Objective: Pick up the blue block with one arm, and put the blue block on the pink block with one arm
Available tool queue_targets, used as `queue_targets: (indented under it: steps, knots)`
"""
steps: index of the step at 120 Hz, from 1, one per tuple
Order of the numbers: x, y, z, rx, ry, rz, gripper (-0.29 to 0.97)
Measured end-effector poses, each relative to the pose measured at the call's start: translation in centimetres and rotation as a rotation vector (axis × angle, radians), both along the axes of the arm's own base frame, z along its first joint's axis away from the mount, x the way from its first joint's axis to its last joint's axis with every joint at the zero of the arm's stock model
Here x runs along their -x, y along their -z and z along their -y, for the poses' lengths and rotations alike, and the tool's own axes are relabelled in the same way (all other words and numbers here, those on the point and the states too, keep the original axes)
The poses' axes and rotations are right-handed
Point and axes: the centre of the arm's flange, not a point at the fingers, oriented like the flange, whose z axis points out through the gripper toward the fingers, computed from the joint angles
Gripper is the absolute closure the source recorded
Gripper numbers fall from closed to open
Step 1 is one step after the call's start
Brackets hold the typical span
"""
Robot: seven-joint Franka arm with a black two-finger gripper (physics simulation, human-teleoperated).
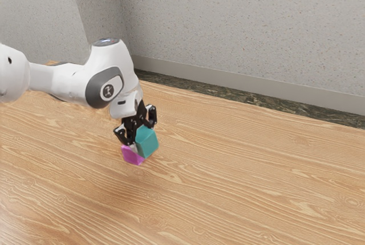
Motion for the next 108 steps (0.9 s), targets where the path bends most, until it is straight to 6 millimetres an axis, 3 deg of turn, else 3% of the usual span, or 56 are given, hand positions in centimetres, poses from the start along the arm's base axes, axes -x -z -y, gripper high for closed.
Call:
queue_targets:
  steps: [16,24,58,81,108]
  knots:
    - [-3.9,1.1,-7.2,0.022,-0.102,-0.065,0.38]
    - [-5.3,1.7,-9.0,0.033,-0.115,-0.091,0.38]
    - [-6.9,4.1,-9.7,0.037,-0.07,-0.175,0.37]
    - [-6.7,4.3,-10.0,0.032,-0.054,-0.197,0.16]
    - [-6.5,4.6,-10.5,0.034,-0.044,-0.21,0.06]
